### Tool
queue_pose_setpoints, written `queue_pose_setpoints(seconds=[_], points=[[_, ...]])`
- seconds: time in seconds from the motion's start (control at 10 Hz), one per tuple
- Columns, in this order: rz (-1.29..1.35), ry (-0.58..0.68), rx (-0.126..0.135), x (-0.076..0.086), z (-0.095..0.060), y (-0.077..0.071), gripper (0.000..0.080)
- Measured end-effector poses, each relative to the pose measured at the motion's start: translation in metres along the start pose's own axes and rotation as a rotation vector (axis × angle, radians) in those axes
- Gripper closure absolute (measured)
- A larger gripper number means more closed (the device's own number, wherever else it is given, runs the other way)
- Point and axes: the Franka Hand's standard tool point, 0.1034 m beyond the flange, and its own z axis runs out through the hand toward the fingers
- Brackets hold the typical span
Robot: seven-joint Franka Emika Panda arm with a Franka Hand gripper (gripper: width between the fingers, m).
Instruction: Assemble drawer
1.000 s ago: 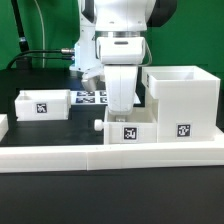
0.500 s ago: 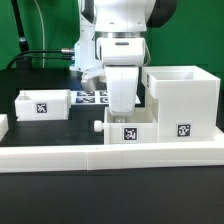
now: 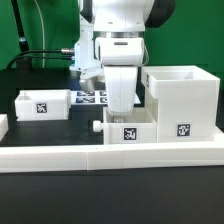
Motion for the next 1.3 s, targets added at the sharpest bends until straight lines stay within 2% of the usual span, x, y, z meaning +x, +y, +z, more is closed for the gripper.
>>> queue_pose_setpoints(seconds=[0.2, 0.4, 0.7, 0.9, 1.0, 1.3], points=[[0.010, -0.002, 0.005, 0.0025, -0.0010, 0.0004, 0.0757], [0.005, -0.010, 0.033, 0.0021, -0.0014, 0.0003, 0.0757], [0.009, -0.010, 0.034, 0.0011, -0.0011, 0.0002, 0.0757], [-0.001, -0.013, 0.054, 0.0033, -0.0013, -0.0021, 0.0757], [-0.007, -0.011, 0.054, 0.0076, -0.0014, -0.0021, 0.0757], [-0.001, -0.009, 0.053, 0.0076, -0.0011, -0.0020, 0.0757]])
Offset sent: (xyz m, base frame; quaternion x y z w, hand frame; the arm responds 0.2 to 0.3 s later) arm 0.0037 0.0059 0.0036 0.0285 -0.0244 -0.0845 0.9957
